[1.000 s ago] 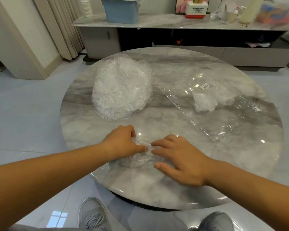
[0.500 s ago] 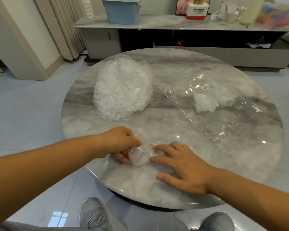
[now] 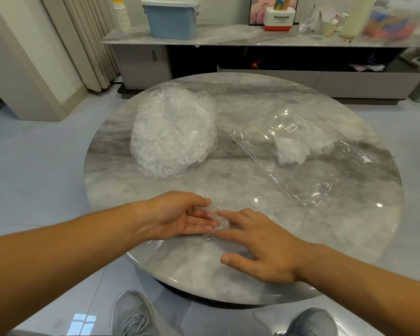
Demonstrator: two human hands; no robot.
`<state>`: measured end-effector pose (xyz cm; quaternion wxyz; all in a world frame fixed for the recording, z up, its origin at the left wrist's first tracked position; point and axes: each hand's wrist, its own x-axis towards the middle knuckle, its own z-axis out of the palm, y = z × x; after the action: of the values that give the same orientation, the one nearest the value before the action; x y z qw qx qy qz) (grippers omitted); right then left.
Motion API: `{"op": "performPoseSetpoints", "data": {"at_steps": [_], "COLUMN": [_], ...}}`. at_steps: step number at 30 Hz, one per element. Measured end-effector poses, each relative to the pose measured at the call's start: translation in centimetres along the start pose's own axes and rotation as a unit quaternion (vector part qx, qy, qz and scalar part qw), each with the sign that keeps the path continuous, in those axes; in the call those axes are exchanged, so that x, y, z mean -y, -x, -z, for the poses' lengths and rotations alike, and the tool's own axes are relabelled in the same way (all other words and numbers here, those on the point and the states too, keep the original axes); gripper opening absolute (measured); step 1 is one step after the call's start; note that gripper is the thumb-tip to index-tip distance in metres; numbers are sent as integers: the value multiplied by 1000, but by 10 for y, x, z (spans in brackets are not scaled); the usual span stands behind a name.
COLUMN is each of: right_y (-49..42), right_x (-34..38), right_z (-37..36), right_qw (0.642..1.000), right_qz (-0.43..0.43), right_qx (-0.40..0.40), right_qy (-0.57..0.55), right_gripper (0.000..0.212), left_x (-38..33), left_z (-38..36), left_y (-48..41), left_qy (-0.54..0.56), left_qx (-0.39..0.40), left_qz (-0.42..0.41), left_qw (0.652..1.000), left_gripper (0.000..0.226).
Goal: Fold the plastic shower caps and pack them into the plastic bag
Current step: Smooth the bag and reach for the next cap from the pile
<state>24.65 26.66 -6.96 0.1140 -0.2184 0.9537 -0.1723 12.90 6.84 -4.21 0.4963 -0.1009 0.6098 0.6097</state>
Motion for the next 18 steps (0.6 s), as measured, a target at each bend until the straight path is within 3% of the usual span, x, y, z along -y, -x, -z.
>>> {"op": "performPoseSetpoints", "data": {"at_steps": [3, 7, 14, 18], "right_y": [15, 25, 13, 20], "right_x": [-6, -8, -5, -12], "right_z": [5, 12, 2, -4], "right_qw": [995, 984, 998, 997], "right_qz": [-19, 1, 17, -17], "right_qx": [-49, -169, -55, -66], "right_qy": [-87, -48, 22, 40], "right_gripper": [49, 37, 47, 60], "left_x": [3, 3, 5, 5], "left_z": [-4, -14, -30, -28], "left_y": [-2, -1, -3, -4], "left_qy": [-9, -27, -33, -42], "left_qx": [-6, 6, -3, -21], "left_qz": [-1, -3, 12, 20], "left_qw": [1000, 1000, 999, 999], "left_gripper": [36, 39, 50, 50]}}
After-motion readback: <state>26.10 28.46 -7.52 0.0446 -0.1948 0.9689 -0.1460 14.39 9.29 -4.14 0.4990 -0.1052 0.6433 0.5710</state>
